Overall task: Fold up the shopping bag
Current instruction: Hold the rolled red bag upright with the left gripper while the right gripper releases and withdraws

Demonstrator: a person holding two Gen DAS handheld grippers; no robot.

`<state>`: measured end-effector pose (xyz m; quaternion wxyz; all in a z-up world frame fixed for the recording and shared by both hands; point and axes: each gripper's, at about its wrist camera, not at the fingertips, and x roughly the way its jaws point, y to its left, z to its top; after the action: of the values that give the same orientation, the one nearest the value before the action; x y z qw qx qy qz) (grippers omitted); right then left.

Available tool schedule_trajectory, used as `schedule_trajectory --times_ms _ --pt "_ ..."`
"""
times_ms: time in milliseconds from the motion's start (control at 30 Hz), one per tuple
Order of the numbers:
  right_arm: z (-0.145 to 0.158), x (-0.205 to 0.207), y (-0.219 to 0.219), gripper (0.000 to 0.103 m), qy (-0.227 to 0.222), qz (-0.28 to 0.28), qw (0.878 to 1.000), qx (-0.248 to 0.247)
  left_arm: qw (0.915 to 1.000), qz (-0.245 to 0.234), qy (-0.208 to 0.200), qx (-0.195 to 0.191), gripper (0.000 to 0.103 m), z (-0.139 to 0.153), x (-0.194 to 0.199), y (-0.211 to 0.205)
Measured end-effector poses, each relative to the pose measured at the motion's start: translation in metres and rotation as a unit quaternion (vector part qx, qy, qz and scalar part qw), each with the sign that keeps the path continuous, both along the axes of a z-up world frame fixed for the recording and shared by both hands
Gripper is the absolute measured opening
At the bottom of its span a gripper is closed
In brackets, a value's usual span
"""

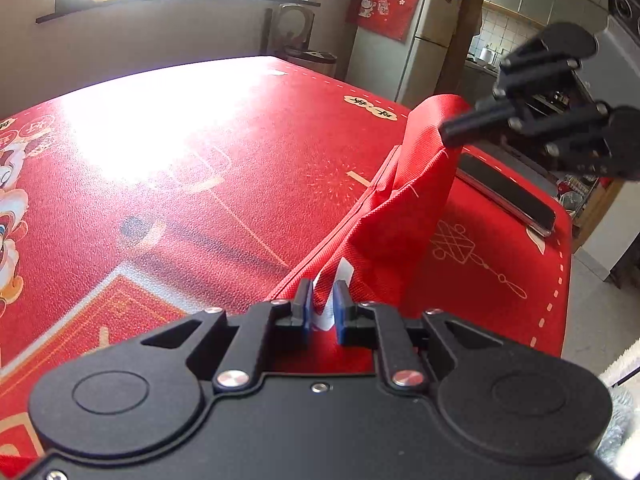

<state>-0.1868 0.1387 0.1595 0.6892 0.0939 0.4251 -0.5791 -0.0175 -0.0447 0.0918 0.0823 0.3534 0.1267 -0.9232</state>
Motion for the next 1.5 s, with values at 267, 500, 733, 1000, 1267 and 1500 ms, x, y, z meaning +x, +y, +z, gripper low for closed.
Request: schedule_trajectory --times_ms 267,500,733,1000,1267,1500 --pt "-0.033 -0.041 -0.018 0.000 -0.130 -0.087 0.987 -0.030 0.9999 0.002 -0.004 0.014 0.013 0.000 -0.003 -0.003" --pt "-0.062 -0.076 -0.043 0.000 -0.226 -0.160 0.961 0.017 0.9997 0.005 0.004 0.024 0.014 -0.002 -0.002 -0.006" --pt "-0.082 -0.093 -0.030 0.000 -0.285 -0.195 0.938 -0.010 0.9995 0.009 0.005 0.031 0.014 -0.003 -0.003 -0.008" --pt "-0.027 -0.121 0.020 0.005 -0.327 -0.221 0.906 -0.150 0.9992 0.009 0.000 0.039 0.014 -0.004 -0.002 -0.010" --pt "-0.059 -0.087 0.009 0.000 -0.231 -0.235 0.939 -0.095 0.9992 0.007 0.005 0.040 0.014 -0.007 -0.002 -0.010" --pt "-0.088 -0.123 0.000 0.000 -0.358 -0.294 0.884 -0.057 0.9986 0.011 0.014 0.050 0.014 -0.010 0.000 -0.014"
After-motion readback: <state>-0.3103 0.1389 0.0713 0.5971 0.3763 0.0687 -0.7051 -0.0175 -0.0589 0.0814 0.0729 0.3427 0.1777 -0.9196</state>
